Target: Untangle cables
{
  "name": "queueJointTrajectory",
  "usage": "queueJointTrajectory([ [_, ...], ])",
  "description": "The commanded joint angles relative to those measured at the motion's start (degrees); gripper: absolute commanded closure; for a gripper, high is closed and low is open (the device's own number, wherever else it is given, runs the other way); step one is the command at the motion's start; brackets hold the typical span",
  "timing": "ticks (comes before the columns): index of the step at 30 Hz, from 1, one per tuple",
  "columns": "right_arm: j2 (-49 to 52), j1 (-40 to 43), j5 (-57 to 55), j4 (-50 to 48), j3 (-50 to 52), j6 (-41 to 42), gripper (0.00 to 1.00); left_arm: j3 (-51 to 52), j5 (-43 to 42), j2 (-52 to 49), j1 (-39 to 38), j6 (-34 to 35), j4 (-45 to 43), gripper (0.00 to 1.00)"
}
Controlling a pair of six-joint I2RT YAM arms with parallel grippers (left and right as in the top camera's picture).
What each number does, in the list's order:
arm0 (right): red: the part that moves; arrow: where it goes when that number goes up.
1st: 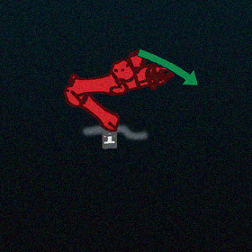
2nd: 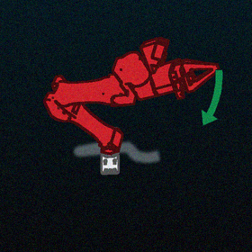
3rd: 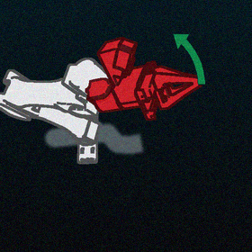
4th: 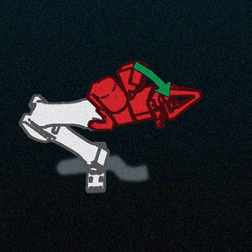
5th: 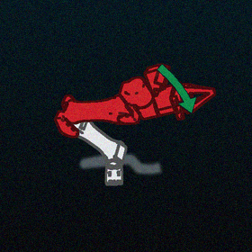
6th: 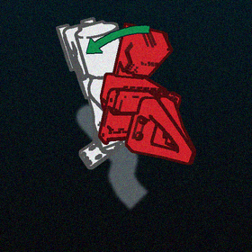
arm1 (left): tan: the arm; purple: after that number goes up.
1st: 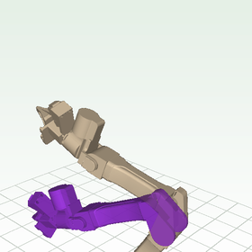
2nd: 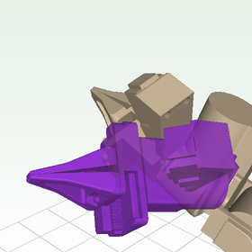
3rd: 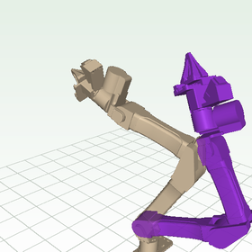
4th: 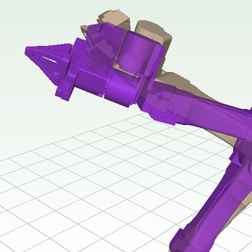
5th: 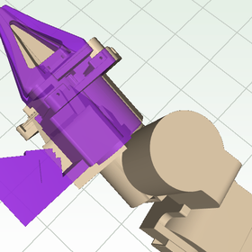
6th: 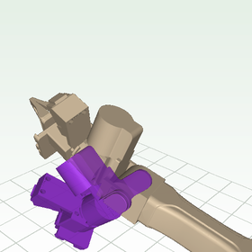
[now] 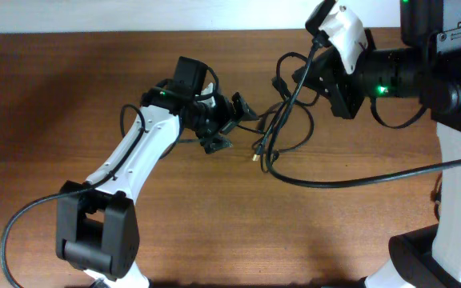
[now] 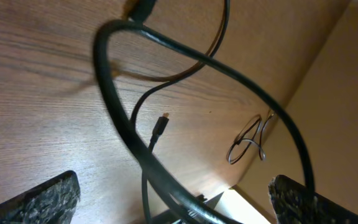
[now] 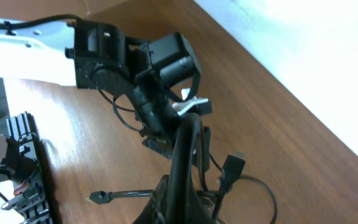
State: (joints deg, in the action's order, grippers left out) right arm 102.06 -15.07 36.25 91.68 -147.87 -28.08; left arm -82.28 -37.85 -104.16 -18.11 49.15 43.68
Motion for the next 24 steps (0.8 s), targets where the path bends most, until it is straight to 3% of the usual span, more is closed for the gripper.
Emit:
queueJointTrajectory([
  [1, -0.35, 0.11, 2.56, -0.66, -0.81, -0.63, 0.96, -0.26, 3.21, -0.44, -1.60, 0.72, 0.09, 0.34],
  [2, -0.35, 0.11, 2.58, -0.61, -0.81, -0.61, 0.96, -0.26, 3.23, -0.44, -1.62, 0.72, 0.09, 0.53],
  [3, -0.35, 0.11, 2.60, -0.61, -0.83, -0.55, 0.96, -0.26, 3.45, -0.42, -1.62, 0.72, 0.07, 0.83],
  [4, -0.35, 0.11, 2.64, -0.61, -0.83, -0.39, 0.96, -0.26, 4.48, -0.42, -1.62, 0.74, 0.11, 1.00],
  [10, -0.37, 0.11, 1.14, -0.61, -0.83, -0.42, 0.96, -0.26, 12.48, -0.42, -1.62, 0.50, 2.86, 1.00],
  [13, -0.37, 0.22, -10.01, -0.59, -0.83, 2.69, 0.96, -0.26, 19.30, -0.42, -1.44, 0.48, 6.71, 1.00],
  [18, -0.37, 1.79, -48.57, 0.72, -0.81, 12.90, 0.96, -0.26, 28.98, -0.44, 1.16, 0.50, 12.76, 1.00],
  [24, -0.35, 14.86, -51.32, 0.22, -0.81, 16.63, 0.96, -0.26, 38.58, -0.44, 7.37, 0.52, 18.64, 1.00],
])
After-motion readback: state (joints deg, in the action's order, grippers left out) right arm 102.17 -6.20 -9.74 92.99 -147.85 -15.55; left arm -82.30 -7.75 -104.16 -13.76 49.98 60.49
